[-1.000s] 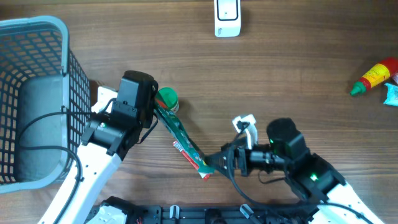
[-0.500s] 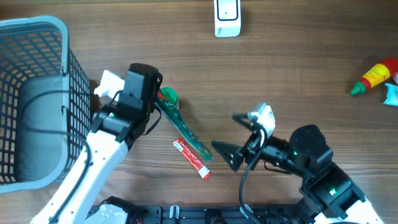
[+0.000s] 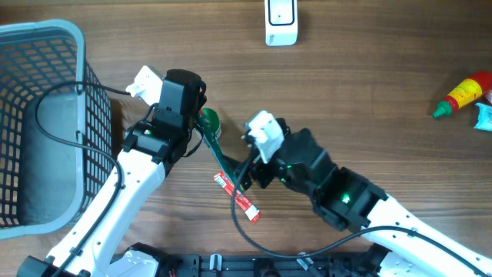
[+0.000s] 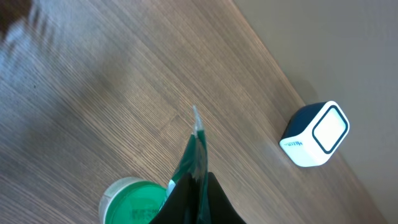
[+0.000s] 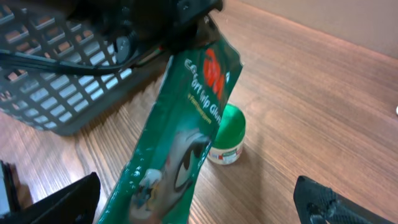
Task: Scan the item barcode
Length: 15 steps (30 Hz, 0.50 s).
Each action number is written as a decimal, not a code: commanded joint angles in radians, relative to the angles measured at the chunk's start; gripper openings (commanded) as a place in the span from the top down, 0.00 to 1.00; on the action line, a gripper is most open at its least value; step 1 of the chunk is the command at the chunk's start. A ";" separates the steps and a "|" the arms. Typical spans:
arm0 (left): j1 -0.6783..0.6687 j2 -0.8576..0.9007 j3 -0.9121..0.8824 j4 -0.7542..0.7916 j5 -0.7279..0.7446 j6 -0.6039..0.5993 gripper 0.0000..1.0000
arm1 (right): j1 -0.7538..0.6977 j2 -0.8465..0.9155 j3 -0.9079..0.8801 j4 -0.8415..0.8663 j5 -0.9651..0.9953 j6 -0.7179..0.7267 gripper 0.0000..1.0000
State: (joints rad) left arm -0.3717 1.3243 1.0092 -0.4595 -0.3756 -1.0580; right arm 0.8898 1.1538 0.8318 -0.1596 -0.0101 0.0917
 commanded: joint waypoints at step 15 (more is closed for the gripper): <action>0.003 0.003 0.026 0.064 0.001 0.026 0.96 | 0.106 0.185 0.041 0.073 0.150 0.013 0.00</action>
State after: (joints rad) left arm -0.3721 1.3243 1.0096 -0.4026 -0.3946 -1.0363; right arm 0.9905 1.3098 0.8482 -0.1165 0.1150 0.0895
